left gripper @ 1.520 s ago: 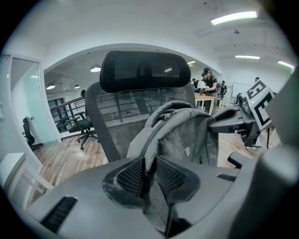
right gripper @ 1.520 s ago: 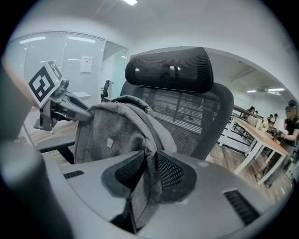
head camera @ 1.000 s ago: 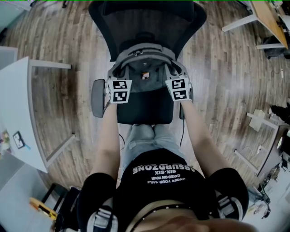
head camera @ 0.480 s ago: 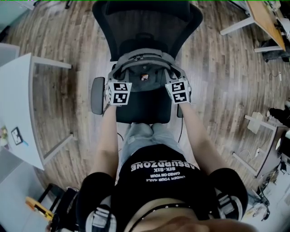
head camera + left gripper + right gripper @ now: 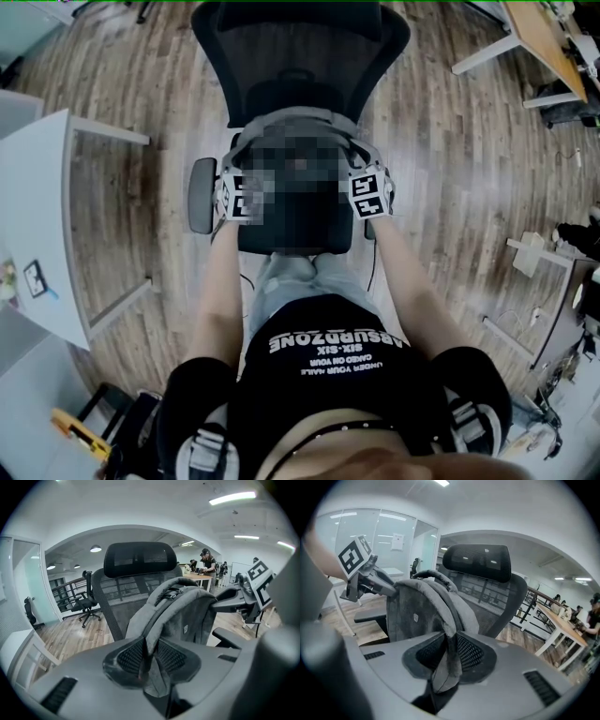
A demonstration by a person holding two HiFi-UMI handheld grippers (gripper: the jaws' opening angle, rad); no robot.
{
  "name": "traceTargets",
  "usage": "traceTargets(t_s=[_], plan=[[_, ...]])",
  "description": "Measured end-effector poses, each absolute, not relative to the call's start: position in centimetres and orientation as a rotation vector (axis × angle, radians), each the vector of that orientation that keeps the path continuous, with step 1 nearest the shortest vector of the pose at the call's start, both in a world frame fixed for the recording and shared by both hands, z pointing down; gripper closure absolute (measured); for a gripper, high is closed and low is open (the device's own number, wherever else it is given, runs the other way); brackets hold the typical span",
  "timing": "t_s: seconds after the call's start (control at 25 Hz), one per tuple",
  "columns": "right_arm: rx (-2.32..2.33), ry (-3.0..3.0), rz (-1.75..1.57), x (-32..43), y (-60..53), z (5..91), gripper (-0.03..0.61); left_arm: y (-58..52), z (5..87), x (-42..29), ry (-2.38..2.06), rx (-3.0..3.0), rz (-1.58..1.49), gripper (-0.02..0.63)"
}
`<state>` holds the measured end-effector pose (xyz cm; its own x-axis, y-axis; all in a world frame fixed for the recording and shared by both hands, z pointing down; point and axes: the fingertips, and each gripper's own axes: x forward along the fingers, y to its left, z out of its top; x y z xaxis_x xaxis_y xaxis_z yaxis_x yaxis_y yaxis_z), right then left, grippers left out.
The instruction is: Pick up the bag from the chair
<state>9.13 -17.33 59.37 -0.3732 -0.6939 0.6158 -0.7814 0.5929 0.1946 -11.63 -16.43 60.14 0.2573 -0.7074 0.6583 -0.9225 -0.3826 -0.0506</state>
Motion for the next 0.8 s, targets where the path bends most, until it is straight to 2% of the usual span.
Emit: traceTargets(t_s=[0.8], plan=[[1.201,-2.128,0.180,9.1,-15.3,57.3,0.497,-13.6,58.1,-11.8,-1.510,2.203,0.867,0.518]])
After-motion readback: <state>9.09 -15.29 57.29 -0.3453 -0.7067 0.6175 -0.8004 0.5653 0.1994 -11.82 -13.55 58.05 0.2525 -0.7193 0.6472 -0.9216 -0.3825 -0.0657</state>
